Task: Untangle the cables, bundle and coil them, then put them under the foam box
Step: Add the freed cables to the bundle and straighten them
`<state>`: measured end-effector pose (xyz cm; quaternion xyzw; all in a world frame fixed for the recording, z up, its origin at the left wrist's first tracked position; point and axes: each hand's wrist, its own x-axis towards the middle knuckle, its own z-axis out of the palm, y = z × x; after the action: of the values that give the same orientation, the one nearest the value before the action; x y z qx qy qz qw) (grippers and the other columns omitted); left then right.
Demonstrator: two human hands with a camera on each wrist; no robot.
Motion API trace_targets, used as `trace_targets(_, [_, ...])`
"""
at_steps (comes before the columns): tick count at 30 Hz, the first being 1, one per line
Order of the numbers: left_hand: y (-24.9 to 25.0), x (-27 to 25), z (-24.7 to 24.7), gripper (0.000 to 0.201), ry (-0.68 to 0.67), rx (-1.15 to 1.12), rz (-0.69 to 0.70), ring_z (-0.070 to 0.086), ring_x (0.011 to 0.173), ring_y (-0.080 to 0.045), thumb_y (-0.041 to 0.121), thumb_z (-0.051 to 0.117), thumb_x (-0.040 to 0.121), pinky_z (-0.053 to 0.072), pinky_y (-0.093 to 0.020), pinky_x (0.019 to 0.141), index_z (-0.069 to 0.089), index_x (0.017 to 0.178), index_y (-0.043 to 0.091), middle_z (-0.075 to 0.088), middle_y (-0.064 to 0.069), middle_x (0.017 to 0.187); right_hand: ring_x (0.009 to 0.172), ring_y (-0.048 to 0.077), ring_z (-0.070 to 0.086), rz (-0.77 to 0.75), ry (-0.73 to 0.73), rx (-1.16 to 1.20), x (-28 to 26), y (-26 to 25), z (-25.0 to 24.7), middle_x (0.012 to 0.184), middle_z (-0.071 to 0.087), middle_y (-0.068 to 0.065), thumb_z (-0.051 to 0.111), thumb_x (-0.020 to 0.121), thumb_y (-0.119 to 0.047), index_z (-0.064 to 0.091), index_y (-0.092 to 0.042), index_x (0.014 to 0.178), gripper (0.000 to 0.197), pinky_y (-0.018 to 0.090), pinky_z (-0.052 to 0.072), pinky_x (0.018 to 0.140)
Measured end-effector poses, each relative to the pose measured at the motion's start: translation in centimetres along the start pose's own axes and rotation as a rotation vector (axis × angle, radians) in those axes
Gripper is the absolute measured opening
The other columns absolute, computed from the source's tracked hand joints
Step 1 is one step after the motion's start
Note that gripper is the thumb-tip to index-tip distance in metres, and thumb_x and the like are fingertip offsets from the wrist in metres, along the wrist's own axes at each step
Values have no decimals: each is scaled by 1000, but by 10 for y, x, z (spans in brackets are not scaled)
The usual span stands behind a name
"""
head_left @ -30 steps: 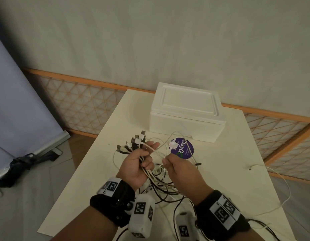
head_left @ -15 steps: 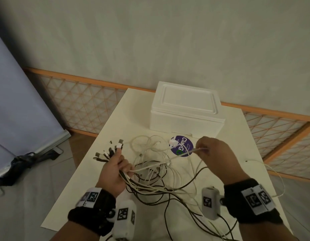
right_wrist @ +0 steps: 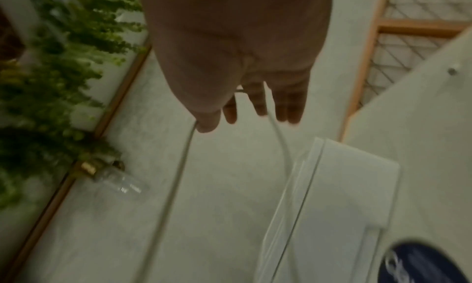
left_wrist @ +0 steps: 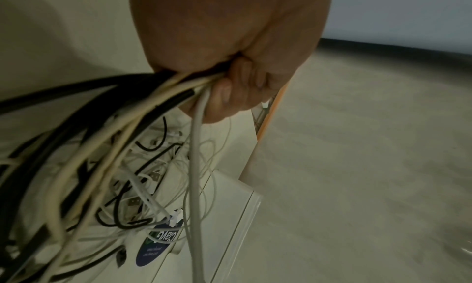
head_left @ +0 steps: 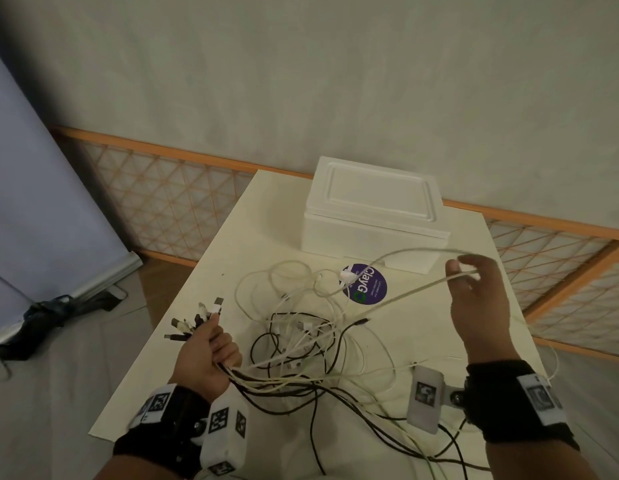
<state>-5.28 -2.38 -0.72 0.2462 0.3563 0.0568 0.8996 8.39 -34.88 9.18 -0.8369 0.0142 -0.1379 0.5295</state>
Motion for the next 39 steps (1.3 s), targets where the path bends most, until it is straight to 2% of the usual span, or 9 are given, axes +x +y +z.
trace_targets(3, [-2,-1,-6,53,10,-3,-11,20,29,-8,32,43,99,18,-19,35,29,50,20,21,6,41,119,19,50,-183,132,20,-3,-2,-13,130,50,-4,54,88,-49,53,-22,114,37,40,46,95])
trace_targets(8, [-6,-1,-10,56,20,-3,-34,20,28,-8,32,42,100,20,-18,32,31,46,20,21,6,40,93,30,62,63,-29,613,-5,-23,-23,113,60,14,35,93,-60,52,-17,108,49,29,58,63])
trace_targets(11, [-9,-3,-5,50,27,8,-34,20,28,-9,30,43,100,21,-17,31,28,53,20,22,6,40,76,22,67,205,-195,503,-5,-26,-20,108,62,21,54,58,-86,50,-4,121,103,27,58,55])
trace_targets(17, [-13,-7,-6,52,32,16,-52,20,28,-9,29,45,99,19,-17,32,30,49,20,21,6,41,113,36,57,-351,166,697,-27,-38,-22,135,46,23,43,91,-57,41,-22,115,42,41,53,86])
trace_targets(20, [-15,-6,-10,47,40,28,-51,19,28,-9,29,45,98,19,-18,31,28,56,20,21,6,42,131,38,41,-571,233,426,-27,-27,-24,141,35,30,36,102,-32,36,-8,119,30,49,39,105])
trace_targets(23, [-15,-4,-17,44,53,29,-38,20,28,-9,28,45,98,20,-17,31,23,61,21,21,6,41,143,37,18,-695,332,129,-21,-11,-28,147,22,31,44,91,4,33,20,115,31,53,17,116])
trace_targets(31, [-18,-5,-16,45,80,38,-42,19,27,-9,27,47,97,20,-16,30,22,61,21,22,6,41,142,42,14,-767,408,-256,-19,6,-33,156,10,-9,48,81,1,46,3,124,43,64,18,110])
trace_targets(36, [-20,-12,-8,45,66,68,-45,20,27,-9,20,49,95,20,-17,30,23,59,21,22,6,40,108,28,59,170,-338,-823,-28,27,-29,120,62,8,48,87,-20,50,-18,125,38,42,48,92])
trace_targets(39, [-25,-17,5,46,13,103,-53,22,30,-9,18,52,94,22,-18,34,26,56,21,25,5,41,97,15,62,157,-684,-849,-40,23,-11,105,66,-4,60,84,-48,59,-23,114,40,32,48,88])
